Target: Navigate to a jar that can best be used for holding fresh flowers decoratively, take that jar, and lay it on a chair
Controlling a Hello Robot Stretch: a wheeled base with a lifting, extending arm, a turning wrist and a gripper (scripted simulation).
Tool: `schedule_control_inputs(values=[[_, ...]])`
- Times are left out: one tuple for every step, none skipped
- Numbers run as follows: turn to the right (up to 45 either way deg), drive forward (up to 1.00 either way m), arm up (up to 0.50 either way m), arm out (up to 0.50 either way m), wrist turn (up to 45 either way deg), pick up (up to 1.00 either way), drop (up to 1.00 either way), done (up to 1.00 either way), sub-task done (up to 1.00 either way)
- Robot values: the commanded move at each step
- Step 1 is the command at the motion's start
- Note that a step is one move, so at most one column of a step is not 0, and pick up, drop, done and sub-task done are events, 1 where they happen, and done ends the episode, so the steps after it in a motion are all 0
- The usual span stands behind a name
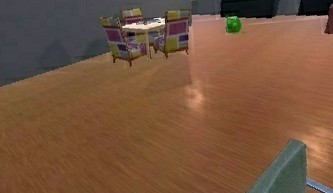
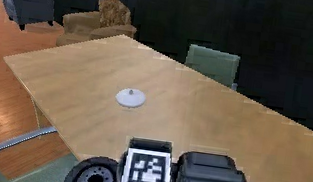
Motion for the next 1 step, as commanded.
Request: schedule_control_inputs(values=[[0.0, 0.0, 0.0, 0.5, 0.0, 0.0, 0.0, 0.0, 0.0]])
